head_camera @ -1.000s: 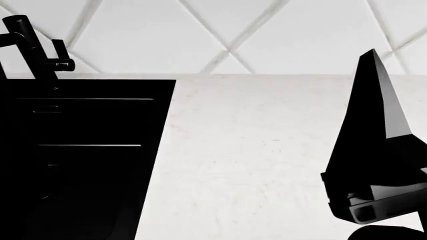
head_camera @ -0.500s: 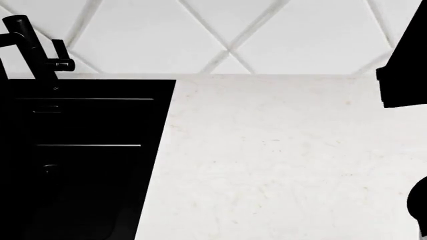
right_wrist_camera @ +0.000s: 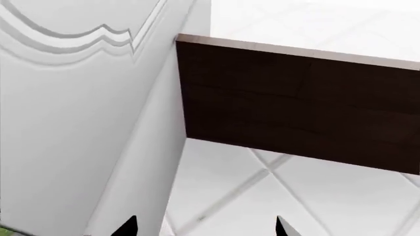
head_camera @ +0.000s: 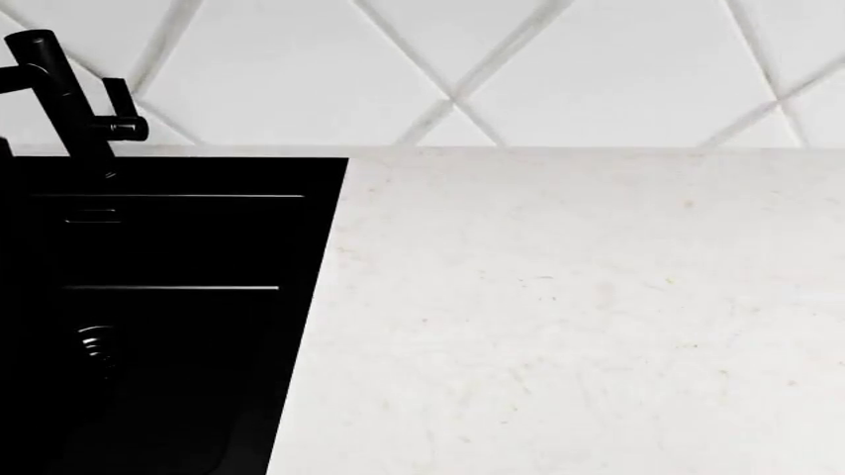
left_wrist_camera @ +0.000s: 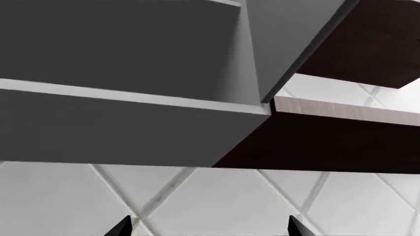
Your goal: Pick the chili pepper, brussel sprout from the counter and place them in the cabinet. Then close the cabinet.
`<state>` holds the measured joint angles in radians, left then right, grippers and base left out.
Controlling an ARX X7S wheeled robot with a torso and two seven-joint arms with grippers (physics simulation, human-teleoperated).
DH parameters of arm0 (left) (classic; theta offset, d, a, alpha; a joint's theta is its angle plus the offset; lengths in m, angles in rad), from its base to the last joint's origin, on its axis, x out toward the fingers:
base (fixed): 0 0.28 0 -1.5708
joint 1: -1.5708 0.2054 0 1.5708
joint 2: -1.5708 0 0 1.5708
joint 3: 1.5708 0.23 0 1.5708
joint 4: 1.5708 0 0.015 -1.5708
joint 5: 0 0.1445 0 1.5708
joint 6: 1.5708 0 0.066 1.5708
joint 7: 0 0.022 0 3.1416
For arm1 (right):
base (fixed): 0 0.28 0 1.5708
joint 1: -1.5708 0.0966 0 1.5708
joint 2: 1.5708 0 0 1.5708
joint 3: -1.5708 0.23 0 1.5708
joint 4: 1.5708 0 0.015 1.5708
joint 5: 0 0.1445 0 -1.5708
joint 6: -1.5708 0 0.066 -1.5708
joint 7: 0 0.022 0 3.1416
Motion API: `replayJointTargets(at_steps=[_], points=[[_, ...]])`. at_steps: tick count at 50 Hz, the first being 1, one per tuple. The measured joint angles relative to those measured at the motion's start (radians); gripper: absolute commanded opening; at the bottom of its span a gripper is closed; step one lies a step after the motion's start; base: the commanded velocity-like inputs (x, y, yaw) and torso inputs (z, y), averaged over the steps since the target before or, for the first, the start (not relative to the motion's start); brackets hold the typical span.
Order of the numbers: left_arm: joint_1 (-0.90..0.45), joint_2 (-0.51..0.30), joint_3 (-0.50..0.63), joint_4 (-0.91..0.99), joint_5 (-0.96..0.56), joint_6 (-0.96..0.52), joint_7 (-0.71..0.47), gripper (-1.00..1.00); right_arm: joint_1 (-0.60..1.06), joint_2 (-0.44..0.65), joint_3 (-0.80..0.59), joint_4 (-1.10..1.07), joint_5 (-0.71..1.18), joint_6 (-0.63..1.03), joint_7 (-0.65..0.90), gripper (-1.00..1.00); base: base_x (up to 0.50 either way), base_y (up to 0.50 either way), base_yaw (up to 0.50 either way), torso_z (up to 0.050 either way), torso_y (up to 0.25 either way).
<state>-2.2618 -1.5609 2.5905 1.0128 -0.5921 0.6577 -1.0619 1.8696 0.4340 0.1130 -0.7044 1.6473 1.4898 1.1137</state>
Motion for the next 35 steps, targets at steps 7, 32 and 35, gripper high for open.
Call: replayJointTargets(at_steps=[7,32,35], points=[[0.023,-0.004,-0.003,-0.016,0.010,0.021,0.005,1.00,0.058,-0.008,-0.121,0.072,-0.272,-0.092,-0.207,1.00,0.00,0.10,0.00,0.000,0.000],[0.084,-0.008,-0.015,-0.045,0.043,0.066,-0.005,1.00,0.162,-0.086,-0.398,0.346,-0.707,-0.368,-0.546,1.00,0.00,0.08,0.00,0.000,0.000],[0.091,-0.008,-0.015,-0.049,0.046,0.072,-0.006,1.00,0.171,-0.108,-0.419,0.405,-0.736,-0.410,-0.585,1.00,0.00,0.00,0.00,0.000,0.000]])
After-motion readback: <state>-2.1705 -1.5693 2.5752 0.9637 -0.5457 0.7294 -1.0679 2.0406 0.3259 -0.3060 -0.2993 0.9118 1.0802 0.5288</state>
